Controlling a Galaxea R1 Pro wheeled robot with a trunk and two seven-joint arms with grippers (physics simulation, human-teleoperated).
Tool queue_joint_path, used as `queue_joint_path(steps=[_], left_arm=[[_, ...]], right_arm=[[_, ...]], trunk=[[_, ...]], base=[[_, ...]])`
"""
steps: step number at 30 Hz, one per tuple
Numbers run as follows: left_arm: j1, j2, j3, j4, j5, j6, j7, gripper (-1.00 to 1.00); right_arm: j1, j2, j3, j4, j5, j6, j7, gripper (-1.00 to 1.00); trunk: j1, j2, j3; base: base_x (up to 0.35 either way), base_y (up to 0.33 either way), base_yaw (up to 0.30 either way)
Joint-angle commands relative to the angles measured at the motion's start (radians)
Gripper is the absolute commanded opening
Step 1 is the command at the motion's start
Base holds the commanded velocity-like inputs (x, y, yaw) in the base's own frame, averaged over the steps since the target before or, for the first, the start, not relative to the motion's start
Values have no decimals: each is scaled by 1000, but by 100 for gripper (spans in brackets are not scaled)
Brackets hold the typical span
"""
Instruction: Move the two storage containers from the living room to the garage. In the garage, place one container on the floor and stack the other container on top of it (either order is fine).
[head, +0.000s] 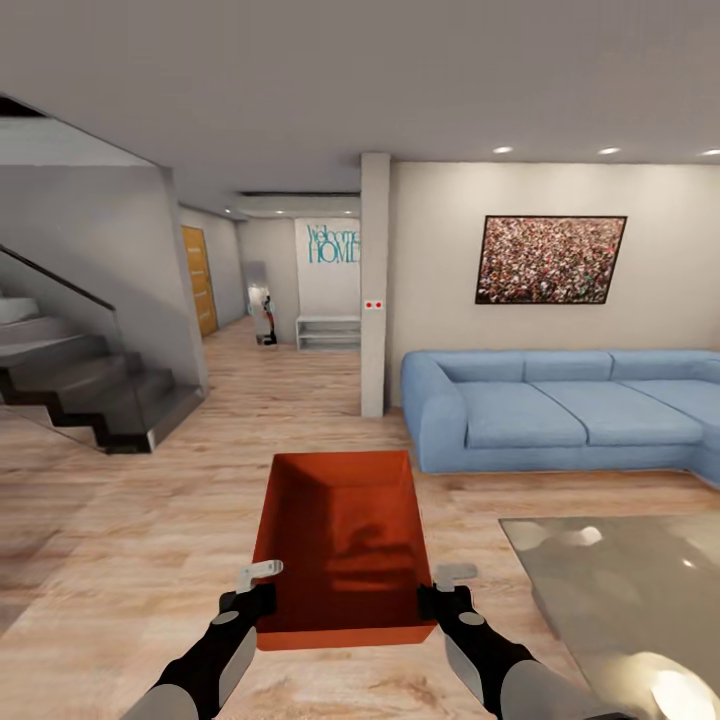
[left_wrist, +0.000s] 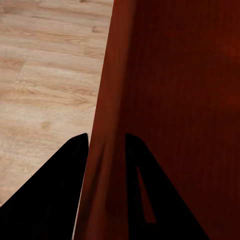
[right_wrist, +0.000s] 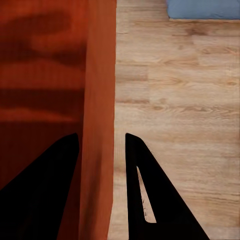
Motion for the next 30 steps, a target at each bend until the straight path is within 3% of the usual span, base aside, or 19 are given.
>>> queue_joint_path(steps=[1, 30], left_arm=[[0, -1, 8, -23, -5, 1, 5, -100], [0, 0, 8, -22, -5, 1, 5, -100]], right_arm=[[0, 0, -1, 5, -10, -4, -8, -100], [0, -1, -1, 5, -9, -6, -5, -100]], trunk=[[0, -1, 0], [0, -1, 0]], base=[[0, 0, 300], [0, 0, 293]])
